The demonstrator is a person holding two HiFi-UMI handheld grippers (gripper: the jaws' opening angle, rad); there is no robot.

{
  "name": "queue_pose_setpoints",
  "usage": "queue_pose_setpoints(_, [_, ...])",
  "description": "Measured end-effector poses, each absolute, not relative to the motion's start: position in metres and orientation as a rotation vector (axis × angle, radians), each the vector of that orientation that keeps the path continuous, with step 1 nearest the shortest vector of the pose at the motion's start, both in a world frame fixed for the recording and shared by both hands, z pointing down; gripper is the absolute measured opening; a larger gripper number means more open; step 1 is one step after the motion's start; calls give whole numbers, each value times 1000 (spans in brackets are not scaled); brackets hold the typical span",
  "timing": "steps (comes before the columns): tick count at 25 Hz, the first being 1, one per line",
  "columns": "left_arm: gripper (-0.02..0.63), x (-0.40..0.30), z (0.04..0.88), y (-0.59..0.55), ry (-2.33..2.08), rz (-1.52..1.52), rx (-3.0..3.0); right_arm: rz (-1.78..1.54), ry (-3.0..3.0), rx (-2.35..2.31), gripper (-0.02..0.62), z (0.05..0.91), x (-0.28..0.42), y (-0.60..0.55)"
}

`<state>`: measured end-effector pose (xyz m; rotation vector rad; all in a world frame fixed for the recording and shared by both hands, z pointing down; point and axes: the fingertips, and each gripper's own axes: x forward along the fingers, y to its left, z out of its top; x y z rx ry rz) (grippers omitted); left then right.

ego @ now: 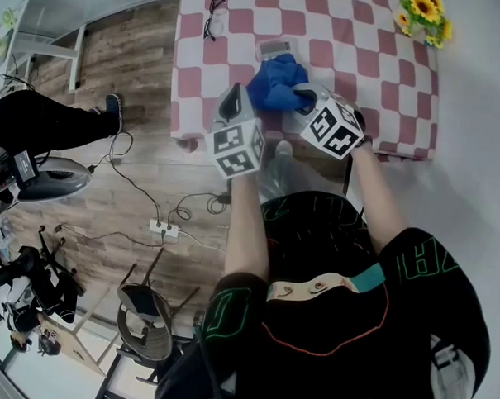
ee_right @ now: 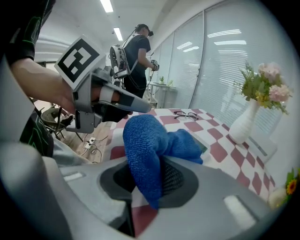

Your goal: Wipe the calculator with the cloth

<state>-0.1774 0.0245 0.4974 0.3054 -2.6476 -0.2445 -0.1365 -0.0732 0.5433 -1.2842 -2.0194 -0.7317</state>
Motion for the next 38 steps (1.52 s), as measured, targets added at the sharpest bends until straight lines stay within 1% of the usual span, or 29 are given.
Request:
queue_pose_setpoints(9, [11, -189, 473, 13, -2689, -239, 347, -629, -1823, -1431, 101, 528, -95, -74])
queue_pose_setpoints(14, [10, -201, 465, 12, -2719, -224, 353, -653, -1787, -1533, 101, 509, -94, -79])
queue_pose_setpoints(22, [11, -221, 435, 16, -2792, -183, 353, -469, -2158, -1390, 101, 464, -164, -98])
queue_pose_setpoints(33, [11, -251, 377, 20, -2923, -107, 348, -258, -2534, -886, 101, 407, -264, -148])
queue_pose_setpoints(38, [11, -266, 354, 22, -2980, -102, 340, -175, -2653, -792, 101, 378, -300, -162])
